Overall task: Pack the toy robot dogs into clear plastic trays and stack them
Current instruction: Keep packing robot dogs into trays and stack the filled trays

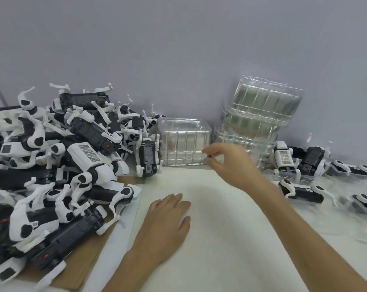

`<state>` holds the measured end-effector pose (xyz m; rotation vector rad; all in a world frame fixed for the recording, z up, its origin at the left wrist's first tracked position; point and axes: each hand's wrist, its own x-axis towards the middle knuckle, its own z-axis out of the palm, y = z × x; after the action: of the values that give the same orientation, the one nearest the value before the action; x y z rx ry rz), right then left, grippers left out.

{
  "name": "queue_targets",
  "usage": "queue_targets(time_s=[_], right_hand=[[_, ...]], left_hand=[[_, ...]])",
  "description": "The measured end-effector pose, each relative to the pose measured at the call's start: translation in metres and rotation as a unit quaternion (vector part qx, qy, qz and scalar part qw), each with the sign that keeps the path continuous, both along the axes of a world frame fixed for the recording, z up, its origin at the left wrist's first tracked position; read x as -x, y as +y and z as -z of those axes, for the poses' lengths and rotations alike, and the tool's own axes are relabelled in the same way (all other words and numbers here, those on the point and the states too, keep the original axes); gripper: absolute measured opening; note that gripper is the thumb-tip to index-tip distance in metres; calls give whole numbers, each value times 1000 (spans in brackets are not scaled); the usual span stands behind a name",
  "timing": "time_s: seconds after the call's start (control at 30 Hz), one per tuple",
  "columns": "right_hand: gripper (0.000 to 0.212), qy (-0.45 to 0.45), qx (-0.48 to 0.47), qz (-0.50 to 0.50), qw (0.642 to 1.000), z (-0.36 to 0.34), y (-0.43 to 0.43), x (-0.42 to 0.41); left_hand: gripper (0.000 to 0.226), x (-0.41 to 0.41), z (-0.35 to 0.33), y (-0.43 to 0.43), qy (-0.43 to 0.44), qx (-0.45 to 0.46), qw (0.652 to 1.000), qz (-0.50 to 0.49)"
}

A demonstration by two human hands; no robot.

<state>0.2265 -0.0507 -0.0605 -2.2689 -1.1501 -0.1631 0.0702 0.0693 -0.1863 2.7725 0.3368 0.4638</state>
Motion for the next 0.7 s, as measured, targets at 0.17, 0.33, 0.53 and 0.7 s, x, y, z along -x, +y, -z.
queue_targets(time_s=[0.17,0.33,0.53,0.7], right_hand=[[51,-115,85,10,990,-6,90,-31],[92,-213,280,-18,936,4,126,-60],[76,-280,246,-47,927,17,131,-72],[88,-319,239,-49,916,21,130,-71]], left_hand=[[40,2,-2,1,-24,12,1000,8],[24,3,-9,-1,-59,-15,998,15],[18,-3,-5,2,-69,-11,998,-7],[18,-5,-4,3,-67,0,997,-23]])
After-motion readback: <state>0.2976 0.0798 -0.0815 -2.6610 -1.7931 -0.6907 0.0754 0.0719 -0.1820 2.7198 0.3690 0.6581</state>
